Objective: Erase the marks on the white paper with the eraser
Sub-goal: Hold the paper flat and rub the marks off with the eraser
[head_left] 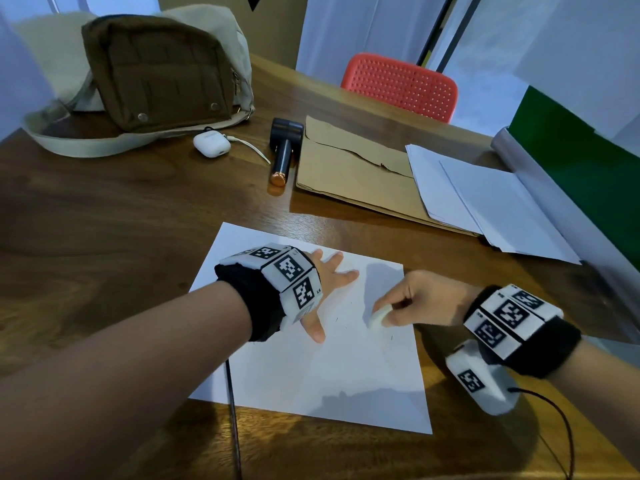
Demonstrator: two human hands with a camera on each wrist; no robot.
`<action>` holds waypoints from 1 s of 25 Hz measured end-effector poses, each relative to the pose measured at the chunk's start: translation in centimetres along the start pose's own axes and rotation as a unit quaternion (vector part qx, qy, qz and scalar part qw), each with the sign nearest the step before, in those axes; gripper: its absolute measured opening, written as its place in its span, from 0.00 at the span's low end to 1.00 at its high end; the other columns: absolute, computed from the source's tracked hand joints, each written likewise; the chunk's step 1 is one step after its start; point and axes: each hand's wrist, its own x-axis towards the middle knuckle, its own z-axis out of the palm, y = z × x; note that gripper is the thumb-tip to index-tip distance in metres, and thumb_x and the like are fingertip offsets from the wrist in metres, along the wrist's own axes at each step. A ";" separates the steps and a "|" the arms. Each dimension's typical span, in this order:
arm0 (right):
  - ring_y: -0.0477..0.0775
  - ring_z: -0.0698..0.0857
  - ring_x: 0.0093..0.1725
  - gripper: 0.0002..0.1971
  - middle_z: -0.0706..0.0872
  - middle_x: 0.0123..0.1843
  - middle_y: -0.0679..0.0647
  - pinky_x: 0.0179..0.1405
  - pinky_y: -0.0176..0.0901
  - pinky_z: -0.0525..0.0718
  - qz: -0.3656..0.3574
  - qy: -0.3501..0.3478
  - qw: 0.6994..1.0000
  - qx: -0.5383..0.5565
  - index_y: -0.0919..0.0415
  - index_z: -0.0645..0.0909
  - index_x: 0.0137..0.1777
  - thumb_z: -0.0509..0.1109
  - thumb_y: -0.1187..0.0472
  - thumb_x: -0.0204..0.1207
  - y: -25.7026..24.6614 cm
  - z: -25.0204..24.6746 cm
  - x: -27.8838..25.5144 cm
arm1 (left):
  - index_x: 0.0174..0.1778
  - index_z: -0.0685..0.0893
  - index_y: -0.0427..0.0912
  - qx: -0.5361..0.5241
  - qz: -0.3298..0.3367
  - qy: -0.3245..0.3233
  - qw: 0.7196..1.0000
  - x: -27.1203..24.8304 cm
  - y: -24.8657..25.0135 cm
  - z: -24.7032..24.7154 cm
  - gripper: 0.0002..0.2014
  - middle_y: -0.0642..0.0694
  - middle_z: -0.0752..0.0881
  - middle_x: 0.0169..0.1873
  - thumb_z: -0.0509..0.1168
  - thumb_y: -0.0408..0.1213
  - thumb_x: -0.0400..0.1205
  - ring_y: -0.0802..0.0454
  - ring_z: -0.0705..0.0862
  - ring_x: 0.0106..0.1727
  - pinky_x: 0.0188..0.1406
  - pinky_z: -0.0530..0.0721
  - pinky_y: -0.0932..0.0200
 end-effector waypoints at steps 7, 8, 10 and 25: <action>0.34 0.80 0.34 0.13 0.90 0.44 0.52 0.41 0.21 0.77 -0.011 0.055 0.998 0.036 0.54 0.85 0.59 0.68 0.62 0.77 0.5 0.7 0.0 | 0.81 0.31 0.53 -0.002 -0.001 -0.006 1.000 0.0 -0.1 0.0 0.58 0.43 0.32 0.82 0.72 0.56 0.72 0.36 0.37 0.83 0.79 0.47 0.36; 0.33 0.79 0.31 0.13 0.89 0.40 0.50 0.38 0.18 0.76 -0.007 0.023 0.999 0.028 0.54 0.85 0.60 0.68 0.62 0.77 0.6 0.7 -0.4 | 0.81 0.32 0.53 -0.002 -0.002 -0.006 1.000 -0.1 0.1 -0.1 0.58 0.44 0.32 0.82 0.72 0.55 0.72 0.37 0.37 0.83 0.79 0.48 0.36; 0.33 0.79 0.30 0.13 0.85 0.34 0.44 0.36 0.18 0.76 -0.002 0.028 1.000 0.001 0.55 0.86 0.59 0.67 0.61 0.77 0.5 0.1 0.3 | 0.81 0.32 0.53 0.001 -0.001 -0.005 1.000 -0.2 0.1 -0.2 0.58 0.43 0.32 0.82 0.72 0.56 0.72 0.37 0.37 0.83 0.79 0.48 0.36; 0.35 0.74 0.20 0.10 0.80 0.23 0.39 0.23 0.19 0.70 0.008 0.146 0.987 0.068 0.55 0.89 0.53 0.68 0.61 0.76 -1.4 -0.3 3.0 | 0.82 0.33 0.45 -0.031 0.003 0.022 0.999 0.7 -0.6 0.5 0.61 0.45 0.35 0.83 0.74 0.57 0.70 0.39 0.38 0.84 0.81 0.44 0.42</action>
